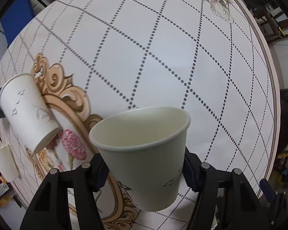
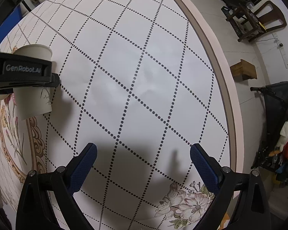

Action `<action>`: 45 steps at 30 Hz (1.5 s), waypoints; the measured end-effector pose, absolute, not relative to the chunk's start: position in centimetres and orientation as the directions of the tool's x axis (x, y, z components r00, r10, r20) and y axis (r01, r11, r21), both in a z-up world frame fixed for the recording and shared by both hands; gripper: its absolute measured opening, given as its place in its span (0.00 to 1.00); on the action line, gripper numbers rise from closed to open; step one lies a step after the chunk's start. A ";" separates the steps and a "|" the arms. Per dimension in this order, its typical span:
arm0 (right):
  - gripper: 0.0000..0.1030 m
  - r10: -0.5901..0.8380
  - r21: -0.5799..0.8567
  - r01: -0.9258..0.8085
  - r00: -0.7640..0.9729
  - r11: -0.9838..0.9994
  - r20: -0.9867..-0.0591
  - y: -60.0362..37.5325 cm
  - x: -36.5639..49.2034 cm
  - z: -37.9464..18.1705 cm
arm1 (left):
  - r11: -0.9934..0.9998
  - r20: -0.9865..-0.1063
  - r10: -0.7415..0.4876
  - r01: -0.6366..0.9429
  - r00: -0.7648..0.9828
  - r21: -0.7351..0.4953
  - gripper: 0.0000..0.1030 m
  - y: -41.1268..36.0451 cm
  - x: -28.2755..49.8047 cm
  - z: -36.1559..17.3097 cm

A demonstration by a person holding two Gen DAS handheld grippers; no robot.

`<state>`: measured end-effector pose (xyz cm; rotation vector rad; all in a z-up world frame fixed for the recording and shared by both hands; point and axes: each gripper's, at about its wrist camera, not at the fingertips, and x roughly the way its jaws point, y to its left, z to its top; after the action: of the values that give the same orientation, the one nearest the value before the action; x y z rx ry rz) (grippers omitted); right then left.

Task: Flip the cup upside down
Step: 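Carry the cup with the left gripper onto the oval motif and release it upright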

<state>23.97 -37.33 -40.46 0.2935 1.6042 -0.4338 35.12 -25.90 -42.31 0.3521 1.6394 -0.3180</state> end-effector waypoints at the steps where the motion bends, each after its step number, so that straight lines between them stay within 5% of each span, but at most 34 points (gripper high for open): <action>1: 0.97 -0.069 -0.097 0.437 -0.081 0.894 -0.994 -37.1 24.0 -40.4 | 0.914 -0.995 0.037 0.406 -0.088 -0.002 0.59 -25.5 34.8 -41.9; 16: 0.97 -0.003 -0.014 0.322 -0.033 0.947 -0.999 -31.8 22.1 -38.3 | 0.955 -0.993 0.058 0.297 -0.107 0.023 0.60 -12.2 25.5 -36.9; 25: 0.97 0.016 0.000 0.248 -0.063 0.969 -0.998 -27.3 17.4 -38.8 | 0.978 -0.981 0.070 0.205 -0.179 0.032 0.60 -4.7 15.5 -40.4; 45: 0.97 -0.019 -0.038 0.247 -0.078 0.968 -0.997 -24.3 12.4 -37.1 | 0.978 -0.984 0.067 0.208 -0.166 0.031 0.62 -2.3 13.2 -45.2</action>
<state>12.36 -24.25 -37.11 0.1759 1.6367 -0.2217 13.19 -2.32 -45.22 0.2055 1.7375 -0.1259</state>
